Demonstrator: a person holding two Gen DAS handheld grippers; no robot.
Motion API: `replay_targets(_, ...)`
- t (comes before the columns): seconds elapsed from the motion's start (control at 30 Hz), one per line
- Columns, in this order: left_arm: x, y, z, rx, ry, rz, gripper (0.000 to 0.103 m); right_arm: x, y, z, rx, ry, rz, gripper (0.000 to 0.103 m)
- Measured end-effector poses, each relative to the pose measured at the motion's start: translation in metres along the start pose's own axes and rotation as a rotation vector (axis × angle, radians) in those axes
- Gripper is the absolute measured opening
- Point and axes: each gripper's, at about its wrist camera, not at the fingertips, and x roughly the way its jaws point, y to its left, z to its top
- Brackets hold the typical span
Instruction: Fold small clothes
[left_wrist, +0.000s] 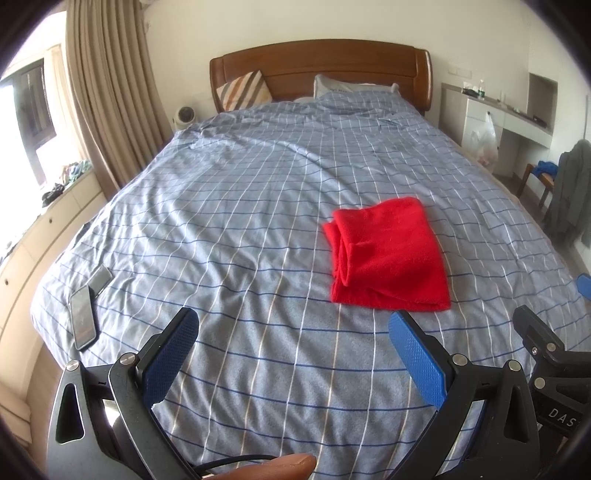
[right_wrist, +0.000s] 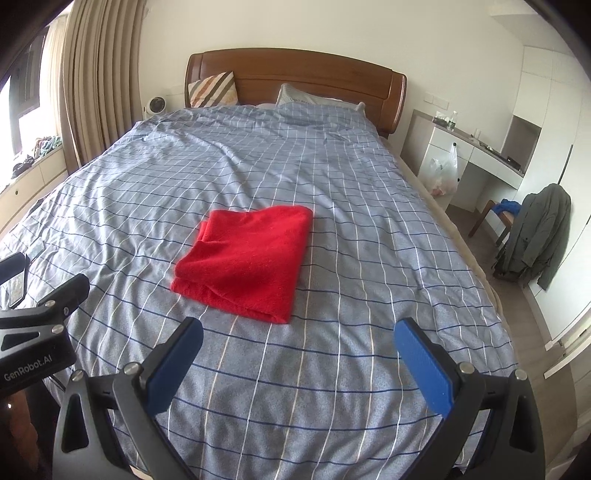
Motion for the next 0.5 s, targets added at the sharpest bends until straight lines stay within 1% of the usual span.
replay_targets(0.3,-0.0003,-0.0011,0.0014,0.015,-0.003,-0.011,0.103,-0.0026,0.0035,0.0038,-0.012,-0.010,-0.026,0.101)
replay_targets(0.5,-0.0006,-0.0040,0.0004,0.030,0.000,-0.015,0.103,-0.0027,0.0054,0.0041,-0.013,-0.006,-0.024,0.101)
